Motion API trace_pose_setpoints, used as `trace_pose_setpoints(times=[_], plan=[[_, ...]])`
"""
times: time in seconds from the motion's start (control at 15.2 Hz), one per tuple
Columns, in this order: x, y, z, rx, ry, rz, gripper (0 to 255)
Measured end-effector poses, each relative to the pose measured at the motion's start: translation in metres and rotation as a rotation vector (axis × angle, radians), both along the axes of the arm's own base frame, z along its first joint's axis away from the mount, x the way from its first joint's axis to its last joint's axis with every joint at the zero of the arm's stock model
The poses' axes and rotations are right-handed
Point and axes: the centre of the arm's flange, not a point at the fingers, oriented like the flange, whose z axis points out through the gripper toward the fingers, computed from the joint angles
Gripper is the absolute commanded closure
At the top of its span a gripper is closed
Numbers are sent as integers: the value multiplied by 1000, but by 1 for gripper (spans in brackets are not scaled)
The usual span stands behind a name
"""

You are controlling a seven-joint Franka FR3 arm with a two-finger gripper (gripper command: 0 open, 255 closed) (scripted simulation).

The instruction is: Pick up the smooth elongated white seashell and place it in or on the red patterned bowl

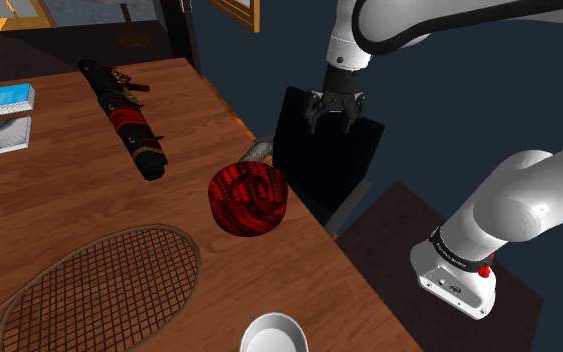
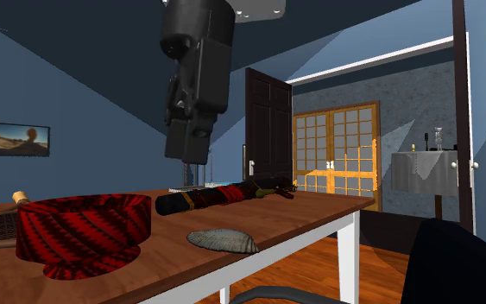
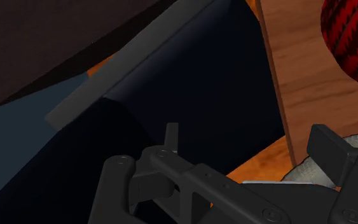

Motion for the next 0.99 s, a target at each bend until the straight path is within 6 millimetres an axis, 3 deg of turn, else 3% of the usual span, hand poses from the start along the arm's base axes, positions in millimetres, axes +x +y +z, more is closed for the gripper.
trace_pose_setpoints(times=[0.33,0.86,0.99], plan=[[48,33,-32,2,-13,-161,0],[124,58,-83,4,-33,-421,0],[154,60,-93,6,-40,-485,0]])
